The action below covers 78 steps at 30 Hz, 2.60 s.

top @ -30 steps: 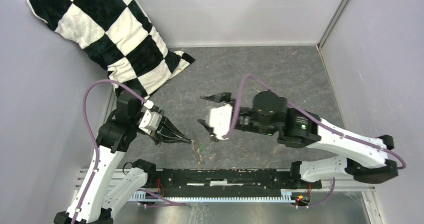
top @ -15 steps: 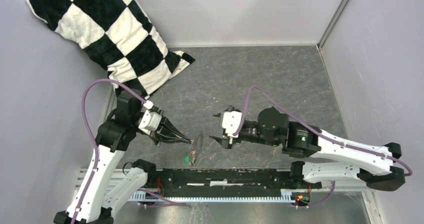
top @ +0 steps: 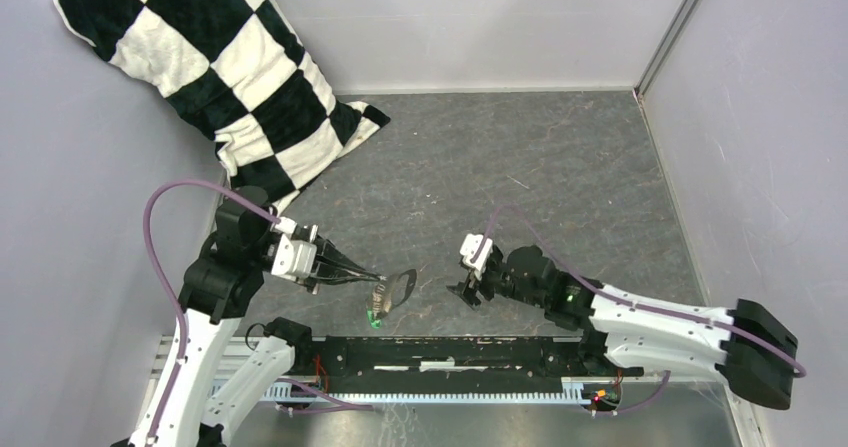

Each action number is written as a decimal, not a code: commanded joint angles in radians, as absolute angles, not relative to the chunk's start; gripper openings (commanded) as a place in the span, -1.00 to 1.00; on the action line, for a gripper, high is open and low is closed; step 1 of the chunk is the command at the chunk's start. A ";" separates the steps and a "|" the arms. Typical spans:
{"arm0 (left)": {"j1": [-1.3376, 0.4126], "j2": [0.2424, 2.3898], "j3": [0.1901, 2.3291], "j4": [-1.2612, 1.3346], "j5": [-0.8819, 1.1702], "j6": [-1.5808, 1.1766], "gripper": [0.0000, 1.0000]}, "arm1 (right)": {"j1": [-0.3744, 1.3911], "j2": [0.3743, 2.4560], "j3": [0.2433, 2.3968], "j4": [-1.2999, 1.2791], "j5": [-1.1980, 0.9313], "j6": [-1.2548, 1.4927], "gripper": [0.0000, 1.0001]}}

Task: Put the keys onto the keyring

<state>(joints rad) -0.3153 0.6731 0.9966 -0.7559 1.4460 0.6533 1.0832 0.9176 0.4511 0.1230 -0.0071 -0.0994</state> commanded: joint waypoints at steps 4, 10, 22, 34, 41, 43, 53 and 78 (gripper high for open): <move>-0.301 0.707 1.055 -0.784 1.316 0.711 -0.95 | 1.087 1.174 0.298 0.718 -0.113 0.049 0.62; -0.268 0.718 1.092 -0.822 1.269 0.729 -0.95 | 1.183 1.499 0.418 1.002 -0.129 0.033 0.62; -0.248 0.669 1.103 -0.753 1.063 0.718 -0.96 | 1.294 1.844 0.614 1.187 -0.090 -0.049 0.54; -0.248 0.662 1.113 -0.688 1.016 0.692 -0.96 | 1.333 2.012 0.740 1.122 -0.068 -0.084 0.39; -0.249 0.661 1.131 -0.695 1.043 0.688 -0.96 | 1.334 2.012 0.727 1.077 -0.017 -0.089 0.14; -0.248 0.661 1.132 -0.694 1.055 0.683 -0.96 | 1.335 2.000 0.703 1.078 -0.006 -0.088 0.12; -0.249 0.658 1.152 -0.680 1.081 0.647 -0.96 | 1.344 2.026 0.695 1.077 0.038 -0.075 -0.03; -0.249 0.640 1.157 -0.702 1.098 0.645 -0.95 | 1.362 2.020 0.742 1.065 0.145 -0.046 -0.23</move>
